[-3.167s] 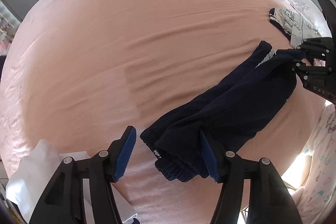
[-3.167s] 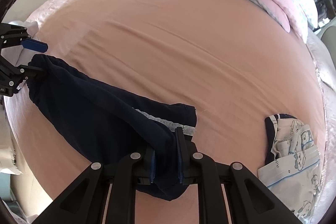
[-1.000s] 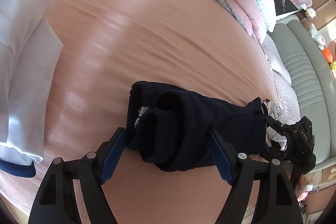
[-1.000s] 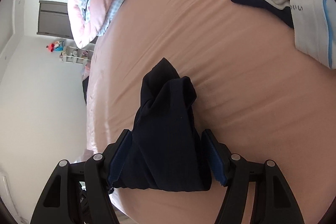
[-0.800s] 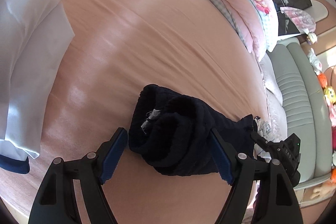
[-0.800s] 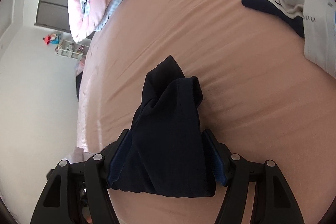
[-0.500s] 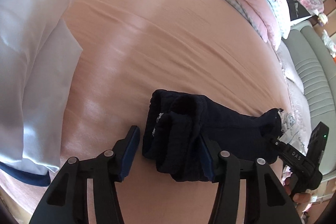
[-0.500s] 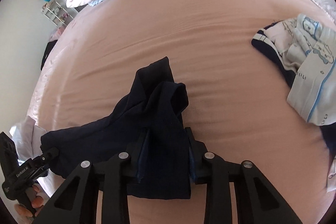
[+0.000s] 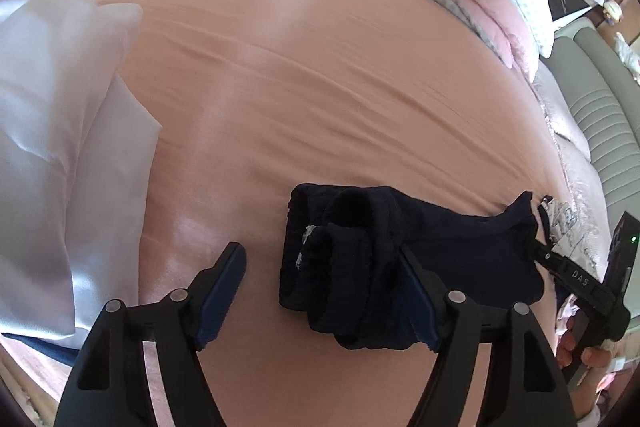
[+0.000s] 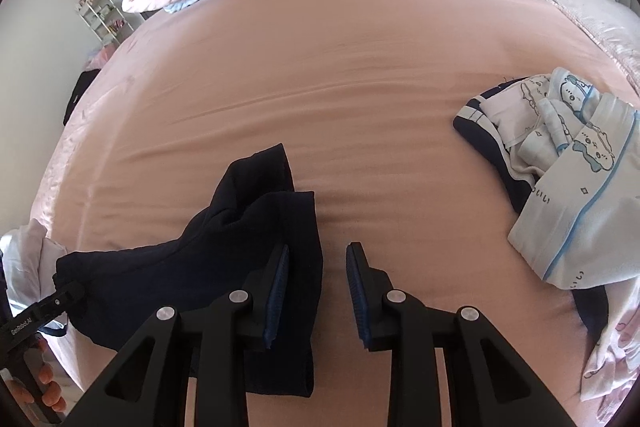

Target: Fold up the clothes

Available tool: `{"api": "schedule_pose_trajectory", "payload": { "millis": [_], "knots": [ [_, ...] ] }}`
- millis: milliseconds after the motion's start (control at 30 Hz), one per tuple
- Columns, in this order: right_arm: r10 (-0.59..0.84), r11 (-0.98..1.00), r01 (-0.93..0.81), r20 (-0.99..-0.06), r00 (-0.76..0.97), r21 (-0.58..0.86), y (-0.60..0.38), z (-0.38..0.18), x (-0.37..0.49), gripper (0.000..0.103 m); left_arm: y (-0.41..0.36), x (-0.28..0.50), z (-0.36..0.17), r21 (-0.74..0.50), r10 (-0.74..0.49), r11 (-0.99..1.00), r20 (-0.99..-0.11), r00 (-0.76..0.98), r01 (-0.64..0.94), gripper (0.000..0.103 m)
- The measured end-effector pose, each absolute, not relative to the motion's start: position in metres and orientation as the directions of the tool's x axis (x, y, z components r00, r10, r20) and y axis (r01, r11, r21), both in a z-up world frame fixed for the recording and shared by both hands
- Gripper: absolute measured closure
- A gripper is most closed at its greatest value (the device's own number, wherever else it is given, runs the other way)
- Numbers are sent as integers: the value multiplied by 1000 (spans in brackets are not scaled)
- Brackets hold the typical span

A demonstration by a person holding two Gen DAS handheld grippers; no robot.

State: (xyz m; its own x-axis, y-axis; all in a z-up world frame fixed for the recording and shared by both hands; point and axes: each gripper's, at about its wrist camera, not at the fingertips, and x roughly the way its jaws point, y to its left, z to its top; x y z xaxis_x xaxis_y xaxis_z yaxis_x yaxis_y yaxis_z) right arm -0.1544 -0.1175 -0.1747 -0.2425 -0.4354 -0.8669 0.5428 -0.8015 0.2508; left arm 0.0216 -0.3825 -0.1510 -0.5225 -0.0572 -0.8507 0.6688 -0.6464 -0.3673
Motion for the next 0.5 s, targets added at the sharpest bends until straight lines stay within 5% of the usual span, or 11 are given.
{"api": "schedule_pose_trajectory", "payload": {
  "millis": [100,333,500],
  "knots": [
    [-443,-811,518,-863,-241,272,-113,-174,-151,74,-386,35,-144,-422,-53,-614,-822,-567,668,21],
    [-555,-787,405,-821,-136,465,-88,-177,-151,73,-382,46,-145,-500,-35,-536,-792,-610,680,20],
    [-619,-738,371,-785,-40,563,-78,-187,-140,53,-372,40,-148,-481,-36,-534,-809,-587,695,9]
  ]
}}
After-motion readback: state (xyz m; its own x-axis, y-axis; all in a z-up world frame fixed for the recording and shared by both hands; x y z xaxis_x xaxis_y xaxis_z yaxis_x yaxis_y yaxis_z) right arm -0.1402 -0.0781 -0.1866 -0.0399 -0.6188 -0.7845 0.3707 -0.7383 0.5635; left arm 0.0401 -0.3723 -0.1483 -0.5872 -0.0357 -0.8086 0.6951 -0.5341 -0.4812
